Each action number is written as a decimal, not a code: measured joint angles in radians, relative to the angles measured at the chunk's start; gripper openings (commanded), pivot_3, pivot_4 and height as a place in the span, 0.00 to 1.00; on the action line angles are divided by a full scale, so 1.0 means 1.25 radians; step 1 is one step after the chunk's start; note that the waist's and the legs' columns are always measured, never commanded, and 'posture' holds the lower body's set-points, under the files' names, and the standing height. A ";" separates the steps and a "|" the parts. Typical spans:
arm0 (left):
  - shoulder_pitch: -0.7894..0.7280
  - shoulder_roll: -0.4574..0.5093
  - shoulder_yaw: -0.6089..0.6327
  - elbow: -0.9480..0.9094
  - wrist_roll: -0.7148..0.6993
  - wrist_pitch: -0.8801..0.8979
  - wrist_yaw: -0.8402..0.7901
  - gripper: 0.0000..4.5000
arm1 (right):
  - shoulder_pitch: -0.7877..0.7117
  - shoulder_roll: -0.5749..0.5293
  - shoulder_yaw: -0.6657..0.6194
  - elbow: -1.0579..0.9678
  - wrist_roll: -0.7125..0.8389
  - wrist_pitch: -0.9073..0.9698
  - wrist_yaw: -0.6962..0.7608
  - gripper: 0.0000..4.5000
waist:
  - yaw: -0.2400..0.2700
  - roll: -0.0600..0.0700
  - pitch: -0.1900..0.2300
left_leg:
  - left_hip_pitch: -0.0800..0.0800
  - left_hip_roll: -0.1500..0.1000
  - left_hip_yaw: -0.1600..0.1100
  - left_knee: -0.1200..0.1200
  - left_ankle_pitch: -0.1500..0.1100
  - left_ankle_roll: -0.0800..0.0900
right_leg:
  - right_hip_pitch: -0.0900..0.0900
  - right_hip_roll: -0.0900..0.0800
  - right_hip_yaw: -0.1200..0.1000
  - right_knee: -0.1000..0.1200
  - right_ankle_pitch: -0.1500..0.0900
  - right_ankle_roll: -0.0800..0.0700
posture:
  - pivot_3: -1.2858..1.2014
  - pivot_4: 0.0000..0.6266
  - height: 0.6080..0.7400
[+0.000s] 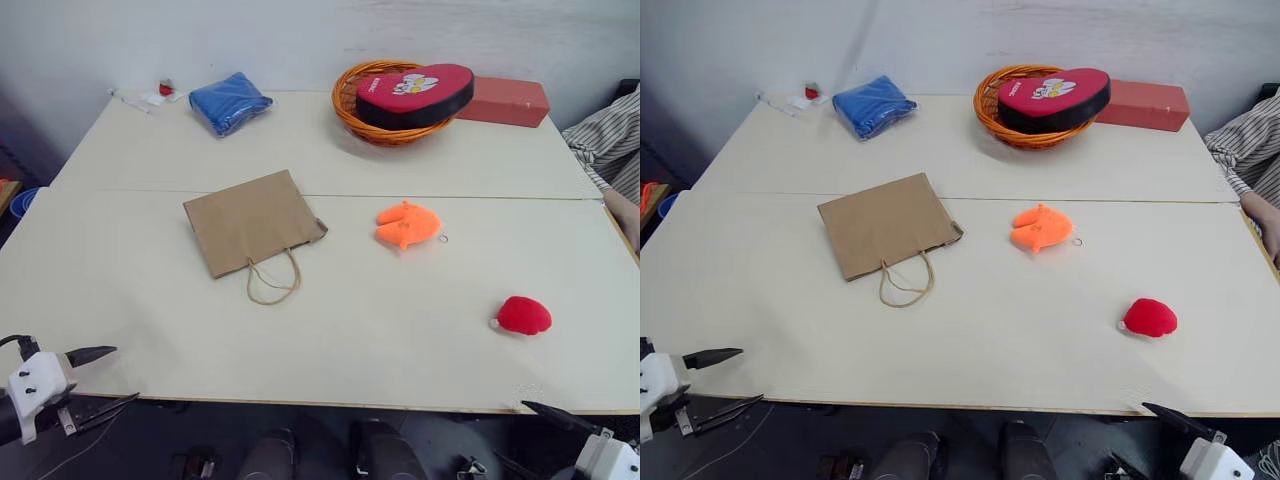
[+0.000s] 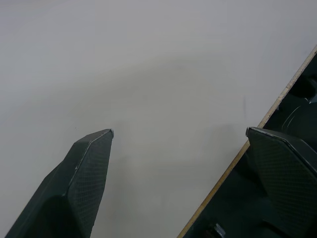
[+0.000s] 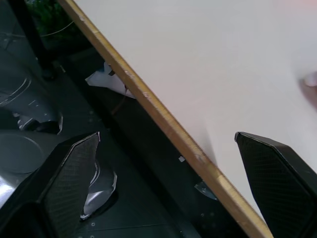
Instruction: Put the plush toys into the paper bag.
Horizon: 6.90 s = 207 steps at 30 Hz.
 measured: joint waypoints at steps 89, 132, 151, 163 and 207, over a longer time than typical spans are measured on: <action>-0.957 -0.137 -0.377 -0.055 -0.321 0.692 -0.075 0.00 | -0.964 0.221 0.664 0.169 -0.262 0.537 -0.288 0.00 | -0.036 0.000 0.000 | -0.017 -0.002 -0.001 0.017 0.007 -0.012 | -0.022 0.002 -0.001 0.023 0.000 0.000 | 0.52 0.24 1.00; -0.918 -0.195 -0.397 -0.063 -0.320 0.684 -0.027 0.00 | -0.978 -0.078 0.421 0.178 -0.445 0.336 -0.331 1.00 | -0.018 -0.001 0.000 | -0.017 -0.003 0.001 0.016 0.008 -0.012 | -0.022 0.001 0.000 0.023 0.000 -0.001 | 0.52 0.24 1.00; -0.929 -0.196 -0.408 -0.064 -0.318 0.686 -0.018 0.00 | -1.153 -0.104 0.530 0.415 -0.409 0.178 -0.204 0.02 | -0.036 -0.001 0.000 | -0.018 -0.003 0.000 0.016 0.008 -0.012 | -0.023 0.001 -0.001 0.023 0.000 -0.001 | 0.52 0.24 1.00; -0.965 -0.212 -0.409 -0.067 -0.369 0.760 -0.022 0.00 | -1.036 -0.063 0.583 0.032 -0.212 0.300 -0.050 0.01 | -0.037 -0.001 0.000 | -0.017 -0.002 0.000 0.018 0.008 -0.012 | -0.023 0.002 -0.001 0.024 0.000 -0.001 | 0.52 0.24 1.00; -0.903 -0.244 -0.420 -0.102 -0.368 0.734 -0.049 0.00 | -0.957 -0.024 0.467 -0.054 -0.037 0.525 0.060 1.00 | -0.021 -0.002 0.000 | -0.018 -0.004 -0.002 0.017 0.008 -0.012 | -0.024 -0.001 -0.002 0.022 0.000 -0.001 | 0.52 0.24 1.00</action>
